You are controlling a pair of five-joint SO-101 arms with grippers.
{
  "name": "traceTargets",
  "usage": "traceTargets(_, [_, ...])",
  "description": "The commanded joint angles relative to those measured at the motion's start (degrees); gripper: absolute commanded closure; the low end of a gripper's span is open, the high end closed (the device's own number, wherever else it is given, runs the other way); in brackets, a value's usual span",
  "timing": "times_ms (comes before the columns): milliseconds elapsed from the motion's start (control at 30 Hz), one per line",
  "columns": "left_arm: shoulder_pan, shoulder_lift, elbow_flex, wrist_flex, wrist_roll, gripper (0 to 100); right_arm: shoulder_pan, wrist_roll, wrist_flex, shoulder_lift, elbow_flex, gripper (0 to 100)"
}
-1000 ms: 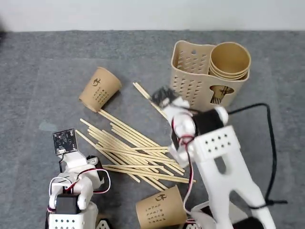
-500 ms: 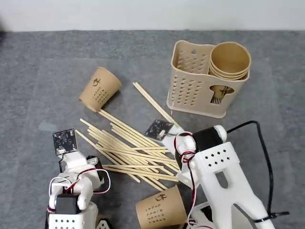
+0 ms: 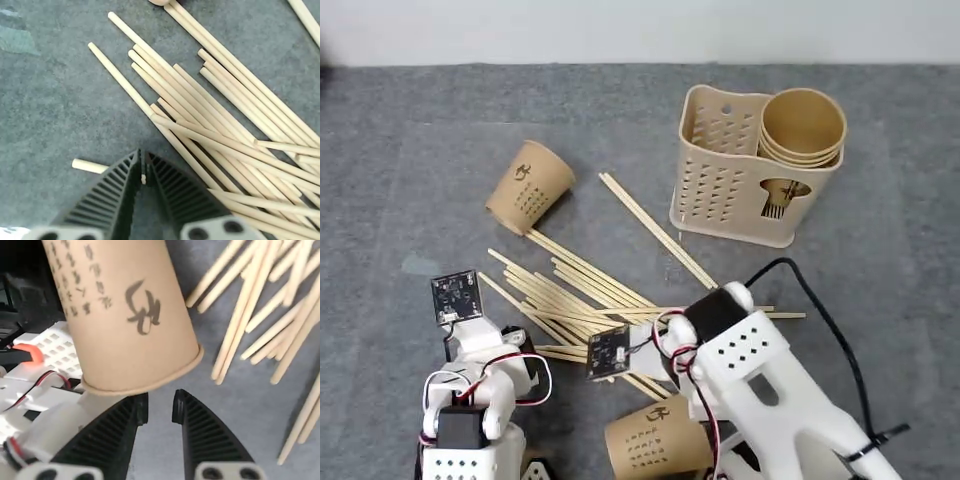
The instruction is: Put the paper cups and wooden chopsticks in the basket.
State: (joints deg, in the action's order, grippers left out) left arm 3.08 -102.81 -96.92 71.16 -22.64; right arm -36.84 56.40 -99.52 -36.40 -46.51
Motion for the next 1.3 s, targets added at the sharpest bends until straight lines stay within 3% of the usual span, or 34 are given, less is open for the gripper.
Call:
traceTargets(0, [0.0,0.09,0.4,0.26,-0.35,99,-2.42,0.62,3.21,-1.8,0.0,90.2])
traceTargets(600, [0.0,0.09,0.4,0.26,-0.35,99,-18.24,0.18,12.53,-2.51,1.49,90.1])
traceTargets(833, [0.0,0.09,0.4,0.26,-0.35,99,-26.15,-9.49,12.18,-2.51,8.0,90.1])
traceTargets(1267, [0.0,0.09,0.4,0.26,-0.35,99,-37.14,-18.11,12.09,-2.51,14.68,89.7])
